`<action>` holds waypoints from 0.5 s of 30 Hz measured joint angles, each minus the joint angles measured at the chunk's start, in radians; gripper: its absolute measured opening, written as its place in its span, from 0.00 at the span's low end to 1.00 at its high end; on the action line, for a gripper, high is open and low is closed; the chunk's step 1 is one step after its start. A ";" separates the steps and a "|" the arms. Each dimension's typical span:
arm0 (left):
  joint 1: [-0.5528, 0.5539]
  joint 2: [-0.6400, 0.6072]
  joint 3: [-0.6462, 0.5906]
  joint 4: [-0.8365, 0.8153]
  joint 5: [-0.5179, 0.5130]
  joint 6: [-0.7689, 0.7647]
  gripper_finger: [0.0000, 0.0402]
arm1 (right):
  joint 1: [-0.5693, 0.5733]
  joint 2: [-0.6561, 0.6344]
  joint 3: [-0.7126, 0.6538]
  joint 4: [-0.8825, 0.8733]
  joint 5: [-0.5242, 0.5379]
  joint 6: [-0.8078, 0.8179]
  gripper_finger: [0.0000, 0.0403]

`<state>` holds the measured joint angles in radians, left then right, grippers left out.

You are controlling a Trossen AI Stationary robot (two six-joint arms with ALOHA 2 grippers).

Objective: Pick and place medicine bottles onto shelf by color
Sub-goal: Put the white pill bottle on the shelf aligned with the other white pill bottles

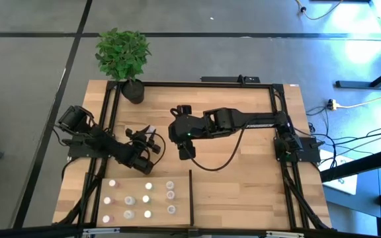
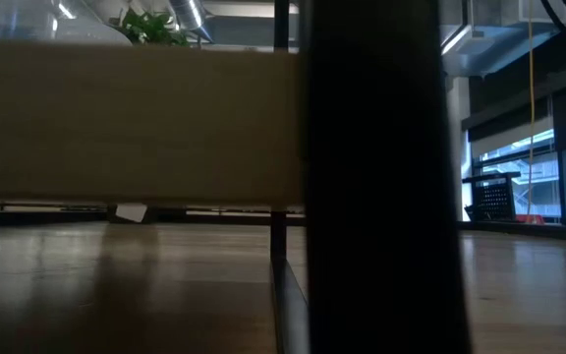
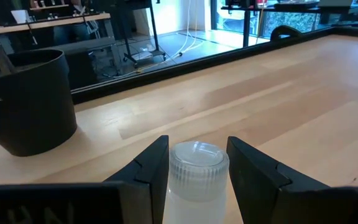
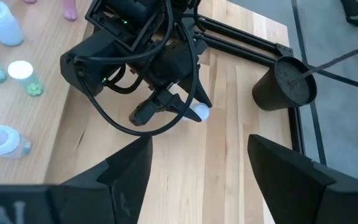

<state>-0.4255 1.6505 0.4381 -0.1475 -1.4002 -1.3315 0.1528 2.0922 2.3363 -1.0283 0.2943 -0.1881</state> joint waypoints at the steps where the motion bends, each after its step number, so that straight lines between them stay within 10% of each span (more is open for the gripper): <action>1: 0.000 0.000 0.000 0.000 0.001 0.000 0.33 | 0.000 0.000 0.000 0.000 0.000 0.000 0.66; 15: 0.000 0.000 0.000 0.007 0.006 0.000 0.33 | 0.000 0.000 0.000 0.000 0.000 0.000 0.66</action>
<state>-0.4255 1.6505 0.4385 -0.1401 -1.3937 -1.3315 0.1528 2.0922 2.3363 -1.0279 0.2946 -0.1879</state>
